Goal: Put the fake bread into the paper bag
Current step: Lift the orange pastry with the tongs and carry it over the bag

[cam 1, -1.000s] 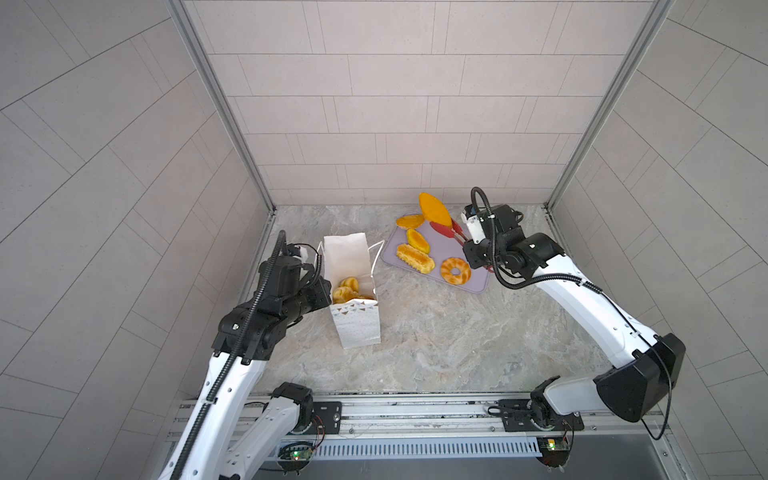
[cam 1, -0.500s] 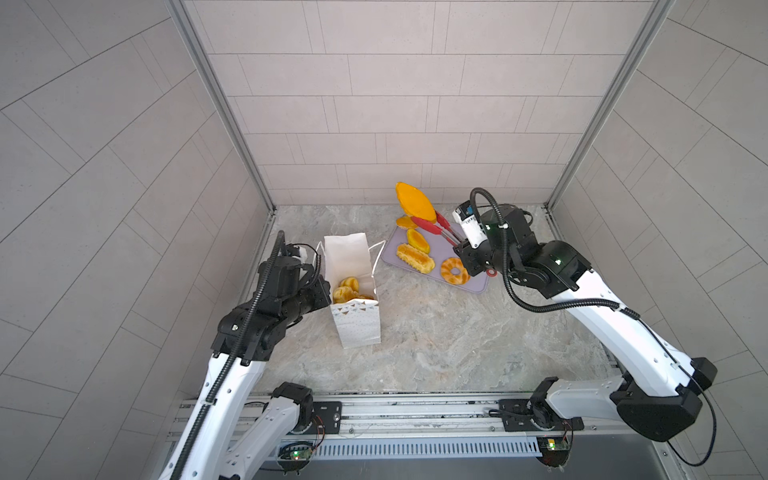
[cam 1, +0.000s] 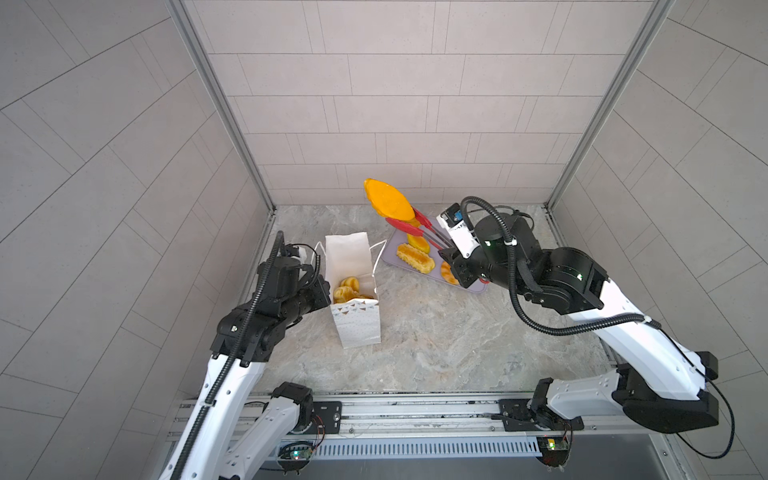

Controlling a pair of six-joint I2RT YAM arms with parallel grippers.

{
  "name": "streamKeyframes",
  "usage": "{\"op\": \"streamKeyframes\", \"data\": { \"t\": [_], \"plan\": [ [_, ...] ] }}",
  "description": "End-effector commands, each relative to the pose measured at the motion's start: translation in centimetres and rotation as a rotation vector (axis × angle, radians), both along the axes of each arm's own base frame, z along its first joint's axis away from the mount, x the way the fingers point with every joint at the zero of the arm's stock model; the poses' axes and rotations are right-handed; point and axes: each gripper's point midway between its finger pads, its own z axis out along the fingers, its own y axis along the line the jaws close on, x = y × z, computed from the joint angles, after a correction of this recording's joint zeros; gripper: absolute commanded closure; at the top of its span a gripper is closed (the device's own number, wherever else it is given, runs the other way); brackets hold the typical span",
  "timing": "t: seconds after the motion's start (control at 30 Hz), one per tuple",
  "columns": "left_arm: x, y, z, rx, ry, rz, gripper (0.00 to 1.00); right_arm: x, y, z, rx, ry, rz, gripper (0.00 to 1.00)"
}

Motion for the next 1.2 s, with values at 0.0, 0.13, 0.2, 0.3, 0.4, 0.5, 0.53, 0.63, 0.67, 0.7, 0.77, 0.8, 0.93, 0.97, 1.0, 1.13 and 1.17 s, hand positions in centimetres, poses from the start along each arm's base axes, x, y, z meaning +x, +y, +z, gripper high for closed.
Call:
{"op": "streamKeyframes", "data": {
  "t": [0.0, 0.13, 0.2, 0.3, 0.4, 0.5, 0.53, 0.63, 0.67, 0.7, 0.77, 0.8, 0.93, 0.97, 1.0, 1.13, 1.17],
  "plan": [
    [-0.1, 0.1, 0.7, -0.003, -0.025, 0.009, 0.89, -0.2, -0.1, 1.2, 0.004, -0.031, -0.047, 0.66],
    [0.0, 0.3, 0.6, -0.001, -0.023, 0.016, 0.89, -0.9, 0.5, 1.5, -0.004, -0.02, -0.062, 0.67],
    [0.0, 0.3, 0.6, 0.001, -0.021, 0.018, 0.89, -1.2, 0.8, 1.6, -0.007, -0.015, -0.067, 0.67],
    [-0.5, 0.4, 1.2, -0.006, -0.052, 0.019, 0.88, -1.9, 1.3, 2.1, -0.004, -0.014, -0.067, 0.67],
    [-0.6, 0.5, 1.2, -0.007, -0.053, 0.022, 0.85, -2.5, 1.8, 2.4, 0.002, -0.005, -0.061, 0.67],
    [-0.7, 0.6, 1.2, -0.007, -0.058, 0.024, 0.79, -3.0, 2.5, 2.6, -0.005, -0.004, -0.056, 0.68],
    [-0.7, 0.6, 1.3, -0.008, -0.058, 0.024, 0.79, -3.2, 2.7, 2.6, -0.008, -0.005, -0.053, 0.68],
    [-0.8, 0.6, 1.2, -0.007, -0.058, 0.023, 0.78, -3.7, 3.5, 2.6, -0.017, -0.004, -0.042, 0.68],
    [-0.9, 0.6, 1.1, -0.007, -0.054, 0.023, 0.78, -3.8, 3.7, 2.7, -0.024, -0.006, -0.043, 0.68],
    [-0.9, 0.6, 1.1, -0.008, -0.056, 0.023, 0.78, -4.0, 3.9, 2.7, -0.03, -0.01, -0.042, 0.68],
    [-1.0, 0.7, 1.0, -0.006, -0.053, 0.025, 0.78, -4.3, 4.4, 2.7, -0.04, -0.015, -0.041, 0.68],
    [-1.1, 0.7, 1.0, -0.006, -0.053, 0.024, 0.78, -4.4, 4.6, 2.7, -0.041, -0.014, -0.038, 0.68],
    [-1.2, 0.7, 0.7, -0.005, -0.049, 0.024, 0.79, -5.0, 5.5, 2.6, -0.044, -0.011, -0.023, 0.68],
    [-1.2, 0.7, 0.6, -0.005, -0.048, 0.024, 0.79, -5.1, 5.7, 2.5, -0.047, -0.009, -0.021, 0.68],
    [-1.2, 0.7, 0.6, -0.005, -0.049, 0.023, 0.79, -5.1, 5.8, 2.4, -0.048, -0.007, -0.022, 0.68],
    [-1.4, 0.7, 0.4, -0.005, -0.045, 0.023, 0.79, -5.3, 6.2, 1.9, -0.051, 0.006, -0.024, 0.68],
    [-1.4, 0.7, 0.4, -0.005, -0.044, 0.023, 0.79, -5.3, 6.4, 1.7, -0.053, 0.009, -0.026, 0.68]
  ]
}}
